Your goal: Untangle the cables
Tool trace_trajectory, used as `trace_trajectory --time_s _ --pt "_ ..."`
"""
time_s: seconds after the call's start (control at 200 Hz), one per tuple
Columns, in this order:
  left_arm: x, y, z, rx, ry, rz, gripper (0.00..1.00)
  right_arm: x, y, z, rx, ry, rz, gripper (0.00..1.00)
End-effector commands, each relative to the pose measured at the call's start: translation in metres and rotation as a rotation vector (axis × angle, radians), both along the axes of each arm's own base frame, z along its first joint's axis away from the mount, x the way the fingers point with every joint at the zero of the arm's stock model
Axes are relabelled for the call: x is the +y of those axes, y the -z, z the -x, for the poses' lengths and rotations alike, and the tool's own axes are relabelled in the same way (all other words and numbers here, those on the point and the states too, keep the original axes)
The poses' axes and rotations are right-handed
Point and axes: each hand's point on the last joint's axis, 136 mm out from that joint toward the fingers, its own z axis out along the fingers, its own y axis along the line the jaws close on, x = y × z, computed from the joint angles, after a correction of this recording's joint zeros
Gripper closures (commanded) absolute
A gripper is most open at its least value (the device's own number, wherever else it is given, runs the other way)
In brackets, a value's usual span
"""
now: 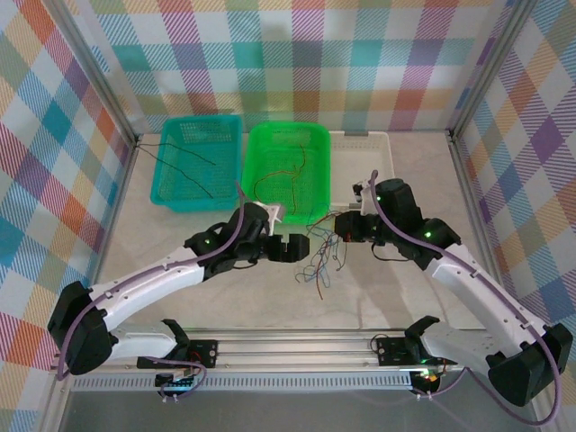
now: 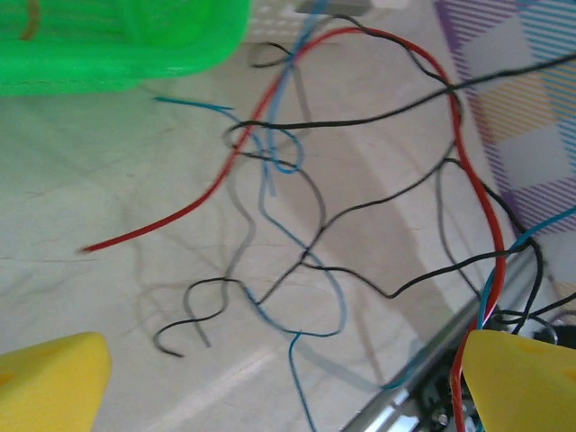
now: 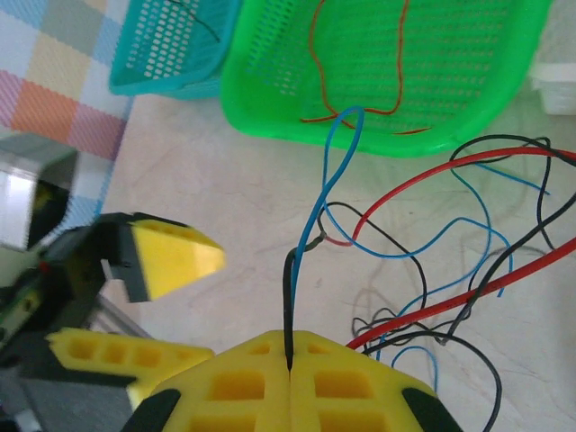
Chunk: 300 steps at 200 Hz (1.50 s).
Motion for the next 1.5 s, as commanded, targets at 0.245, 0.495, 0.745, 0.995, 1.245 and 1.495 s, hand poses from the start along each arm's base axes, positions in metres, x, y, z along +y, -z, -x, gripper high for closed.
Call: trace_trajectory --time_s 0.245,0.495,0.745,0.995,1.245,1.495 --pt "-0.057 -0.034 0.050 -0.122 0.247 0.177 0.01 0.019 -0.030 -0.001 -0.040 -0.065 -0.120 1.00" --pt "-0.059 -0.020 0.055 -0.126 0.271 0.128 0.41 0.013 -0.031 -0.003 -0.047 -0.036 -0.094 1.00" --pt "-0.052 -0.009 0.060 -0.122 0.282 0.101 0.83 0.004 -0.023 -0.007 -0.043 0.008 -0.045 1.00" --pt "-0.045 -0.002 0.061 -0.123 0.273 0.084 1.00 0.002 -0.021 -0.009 -0.043 0.024 -0.031 1.00" --pt "-0.014 0.007 0.051 -0.155 0.180 -0.057 1.00 -0.038 -0.011 -0.016 -0.049 0.183 0.113 1.00" --pt "0.042 0.022 0.033 -0.121 -0.001 -0.227 1.00 -0.078 0.000 -0.018 -0.016 0.301 0.133 1.00"
